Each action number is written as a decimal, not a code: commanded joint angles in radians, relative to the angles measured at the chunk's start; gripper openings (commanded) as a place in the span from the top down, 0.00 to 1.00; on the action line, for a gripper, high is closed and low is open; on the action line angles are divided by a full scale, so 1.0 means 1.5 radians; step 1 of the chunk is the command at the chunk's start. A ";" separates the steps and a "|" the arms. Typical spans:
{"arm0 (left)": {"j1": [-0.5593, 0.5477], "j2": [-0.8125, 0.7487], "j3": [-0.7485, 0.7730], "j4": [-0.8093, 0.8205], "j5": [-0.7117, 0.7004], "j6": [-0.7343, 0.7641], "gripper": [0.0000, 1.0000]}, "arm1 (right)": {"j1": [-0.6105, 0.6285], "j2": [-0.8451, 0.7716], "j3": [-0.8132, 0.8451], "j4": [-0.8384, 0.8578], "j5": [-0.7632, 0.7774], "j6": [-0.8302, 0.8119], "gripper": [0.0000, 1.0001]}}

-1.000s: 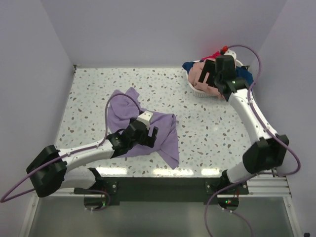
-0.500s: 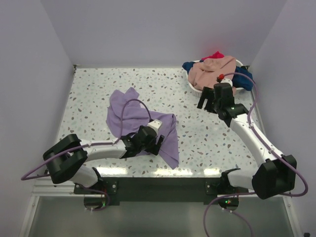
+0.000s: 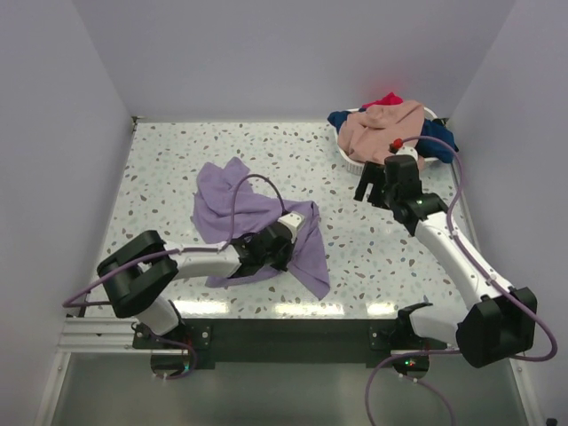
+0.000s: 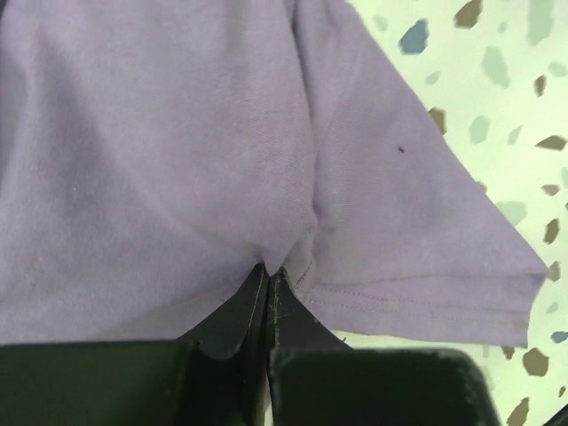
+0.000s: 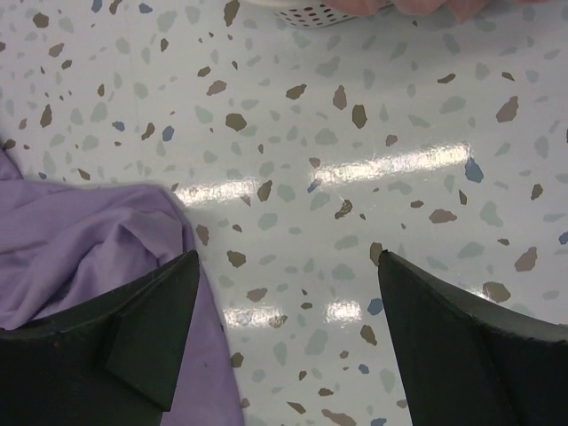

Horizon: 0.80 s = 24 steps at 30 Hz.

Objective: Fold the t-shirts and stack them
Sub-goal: Flatten the tshirt out

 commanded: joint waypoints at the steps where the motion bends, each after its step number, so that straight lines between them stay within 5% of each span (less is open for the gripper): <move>1: -0.002 0.021 0.058 0.065 0.042 0.018 1.00 | 0.001 -0.036 0.007 -0.003 0.019 -0.005 0.15; 15: -0.001 0.252 0.446 0.133 0.143 -0.004 1.00 | 0.001 -0.113 0.055 -0.129 0.167 -0.036 0.12; 17: 0.003 0.240 0.455 0.129 0.123 0.014 0.44 | 0.001 -0.122 0.055 -0.136 0.170 -0.034 0.12; 19: 0.009 0.206 0.420 0.127 0.094 0.032 0.09 | 0.001 -0.132 0.059 -0.142 0.168 -0.033 0.12; 24: 0.102 -0.017 0.216 0.108 0.006 -0.006 0.00 | 0.023 -0.142 0.042 -0.126 0.084 -0.023 0.19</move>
